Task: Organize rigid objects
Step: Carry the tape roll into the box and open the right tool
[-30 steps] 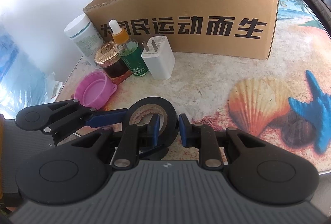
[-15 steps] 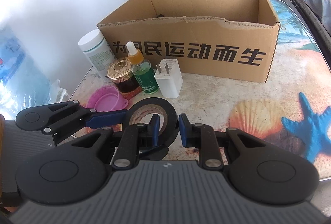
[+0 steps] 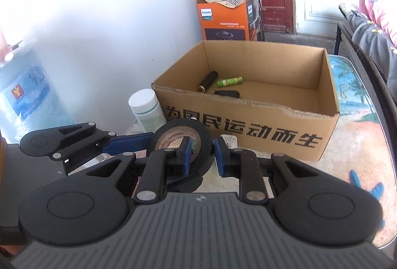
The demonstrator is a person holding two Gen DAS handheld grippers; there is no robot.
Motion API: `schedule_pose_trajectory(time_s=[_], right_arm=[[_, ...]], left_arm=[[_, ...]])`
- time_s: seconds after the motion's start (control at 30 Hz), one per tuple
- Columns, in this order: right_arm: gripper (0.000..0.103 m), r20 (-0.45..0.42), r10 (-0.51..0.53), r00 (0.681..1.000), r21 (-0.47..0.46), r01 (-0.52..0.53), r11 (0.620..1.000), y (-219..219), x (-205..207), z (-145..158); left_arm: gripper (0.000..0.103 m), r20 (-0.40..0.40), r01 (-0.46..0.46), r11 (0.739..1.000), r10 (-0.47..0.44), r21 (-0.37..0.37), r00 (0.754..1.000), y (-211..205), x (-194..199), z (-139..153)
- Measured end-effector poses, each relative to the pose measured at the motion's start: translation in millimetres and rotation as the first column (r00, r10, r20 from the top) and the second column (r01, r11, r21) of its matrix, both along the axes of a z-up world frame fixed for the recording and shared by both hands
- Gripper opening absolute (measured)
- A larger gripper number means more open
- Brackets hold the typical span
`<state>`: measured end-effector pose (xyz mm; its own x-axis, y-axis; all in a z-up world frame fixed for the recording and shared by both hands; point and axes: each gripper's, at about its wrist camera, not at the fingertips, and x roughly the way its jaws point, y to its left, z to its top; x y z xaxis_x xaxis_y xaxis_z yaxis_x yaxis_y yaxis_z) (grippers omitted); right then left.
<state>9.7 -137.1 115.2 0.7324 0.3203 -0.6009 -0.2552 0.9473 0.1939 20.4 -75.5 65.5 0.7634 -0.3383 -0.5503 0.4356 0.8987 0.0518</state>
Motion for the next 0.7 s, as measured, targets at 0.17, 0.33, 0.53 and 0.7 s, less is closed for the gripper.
schedule_pose_trajectory(time_s=[0.17, 0.33, 0.53, 0.7], right_arm=[[0.02, 0.06, 0.017, 0.998, -0.007, -0.016, 1.0, 5, 12, 30], [0.021, 0.093, 0.03, 0.995, -0.004, -0.03, 1.0, 7, 36, 57], [0.021, 0.053, 0.037, 0.998, 0.026, -0.039, 0.999, 0, 88, 70], [0.021, -0.077, 0.047, 0.996, 0.076, -0.041, 0.996, -10, 153, 59]], left_arm=[[0.065, 0.056, -0.01, 1.0, 0.01, 0.005, 0.998, 3, 12, 27], [0.065, 0.092, -0.017, 1.0, 0.016, 0.011, 0.996, 5, 35, 49], [0.065, 0.036, -0.016, 1.0, 0.015, 0.021, 0.999, 6, 86, 63], [0.065, -0.109, -0.003, 0.998, 0.009, 0.057, 0.994, 8, 150, 56]])
